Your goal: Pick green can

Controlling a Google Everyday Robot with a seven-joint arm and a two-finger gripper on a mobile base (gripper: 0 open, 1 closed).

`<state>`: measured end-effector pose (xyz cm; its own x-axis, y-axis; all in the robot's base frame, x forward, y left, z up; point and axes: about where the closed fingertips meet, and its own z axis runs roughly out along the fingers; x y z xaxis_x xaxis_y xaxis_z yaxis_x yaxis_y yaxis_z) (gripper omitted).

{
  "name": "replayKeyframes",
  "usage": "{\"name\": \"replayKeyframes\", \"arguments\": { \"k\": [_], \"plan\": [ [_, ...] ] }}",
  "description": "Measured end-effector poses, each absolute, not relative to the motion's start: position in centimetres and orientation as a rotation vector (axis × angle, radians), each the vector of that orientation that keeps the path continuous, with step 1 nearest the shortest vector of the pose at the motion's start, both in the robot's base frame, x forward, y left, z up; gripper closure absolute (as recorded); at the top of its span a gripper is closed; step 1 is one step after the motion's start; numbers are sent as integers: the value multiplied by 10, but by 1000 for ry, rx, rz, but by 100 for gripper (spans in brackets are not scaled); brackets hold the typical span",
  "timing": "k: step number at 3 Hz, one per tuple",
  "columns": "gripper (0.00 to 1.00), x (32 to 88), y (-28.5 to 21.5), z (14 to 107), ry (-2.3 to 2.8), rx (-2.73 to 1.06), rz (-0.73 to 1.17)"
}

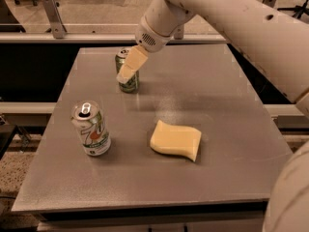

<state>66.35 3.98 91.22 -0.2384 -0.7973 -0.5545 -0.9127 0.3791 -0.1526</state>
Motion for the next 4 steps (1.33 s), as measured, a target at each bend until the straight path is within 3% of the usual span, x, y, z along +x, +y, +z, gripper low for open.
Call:
{"name": "replayKeyframes", "arguments": {
  "k": [1, 4],
  "plan": [
    [17, 666, 61, 907, 2082, -1479, 312],
    [86, 654, 65, 931, 2040, -1529, 335]
  ]
}}
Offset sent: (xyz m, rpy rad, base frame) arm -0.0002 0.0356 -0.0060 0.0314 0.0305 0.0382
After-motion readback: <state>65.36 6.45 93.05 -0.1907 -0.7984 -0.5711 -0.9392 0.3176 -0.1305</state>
